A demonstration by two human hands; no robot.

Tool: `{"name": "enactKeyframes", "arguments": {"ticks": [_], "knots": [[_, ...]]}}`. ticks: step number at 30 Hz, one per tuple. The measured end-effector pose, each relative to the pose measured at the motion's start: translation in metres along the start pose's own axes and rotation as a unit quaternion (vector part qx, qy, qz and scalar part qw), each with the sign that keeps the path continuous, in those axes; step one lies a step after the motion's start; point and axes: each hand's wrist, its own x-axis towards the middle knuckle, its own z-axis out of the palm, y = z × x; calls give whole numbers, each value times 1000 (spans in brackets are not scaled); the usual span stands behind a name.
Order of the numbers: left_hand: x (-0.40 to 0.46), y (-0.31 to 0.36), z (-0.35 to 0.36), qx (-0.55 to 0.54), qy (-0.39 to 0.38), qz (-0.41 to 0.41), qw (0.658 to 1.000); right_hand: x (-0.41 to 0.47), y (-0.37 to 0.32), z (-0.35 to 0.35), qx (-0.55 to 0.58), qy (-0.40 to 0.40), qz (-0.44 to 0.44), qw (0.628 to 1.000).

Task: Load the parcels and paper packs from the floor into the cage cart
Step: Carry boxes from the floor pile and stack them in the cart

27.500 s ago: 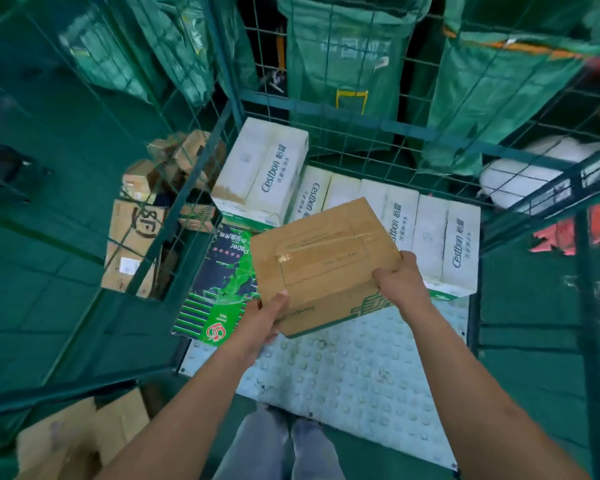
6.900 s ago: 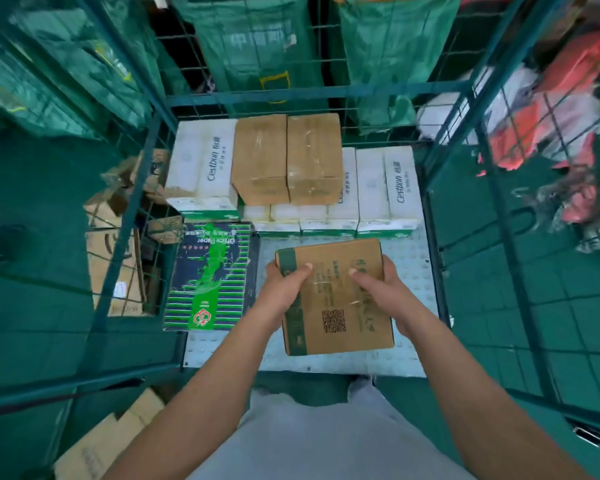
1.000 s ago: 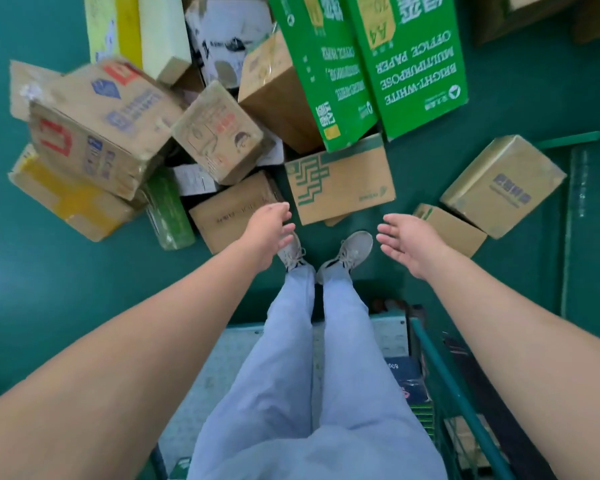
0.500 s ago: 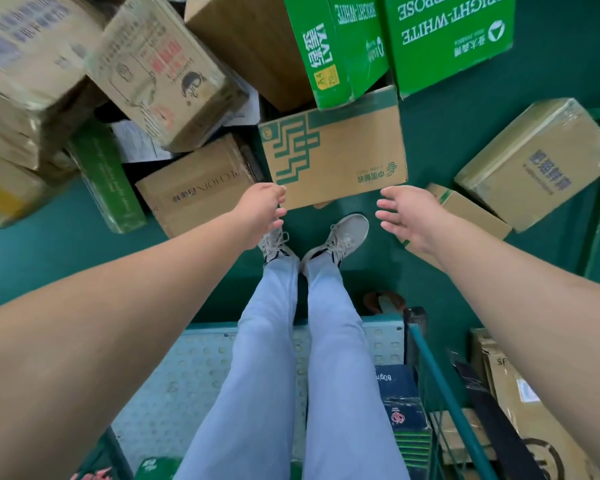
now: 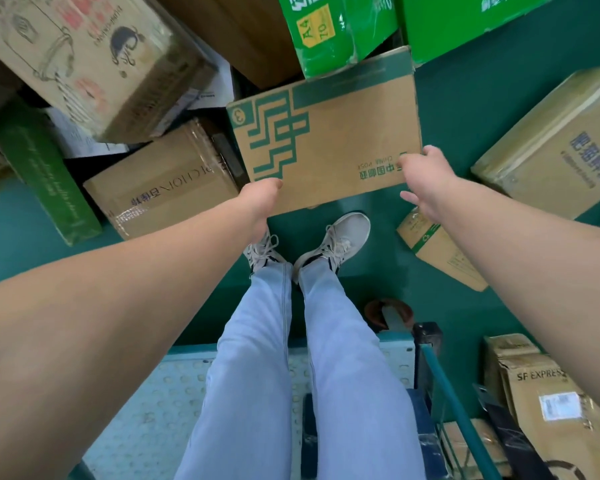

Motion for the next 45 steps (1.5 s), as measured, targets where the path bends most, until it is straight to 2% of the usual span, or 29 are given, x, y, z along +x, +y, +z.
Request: {"name": "enactKeyframes", "arguments": {"ticks": [6,12,20,26,31,36,45], "knots": [[9,-6,-7,-40,-8,-14,999,-1,4,7,11,-5,1,1000],[-17,-16,-51,-73,0,2,997,-71,-2,-4,17,-13,-24,999],[-145,-31,-151,-117,3,64,991,-237,-23,-8,2,-24,-60,998],[-278,-49,-238,-162,51,135,976,-379,-46,0,-20,-26,-150,988],[-369,-65,-309,-262,87,174,945,-463,-78,11,-58,-52,-232,970],[-434,-105,-353,-355,98,215,904,-531,-90,21,-134,-107,-328,929],[-522,-207,-346,-507,205,252,799,-629,-88,18,-211,-215,-424,854]]}}
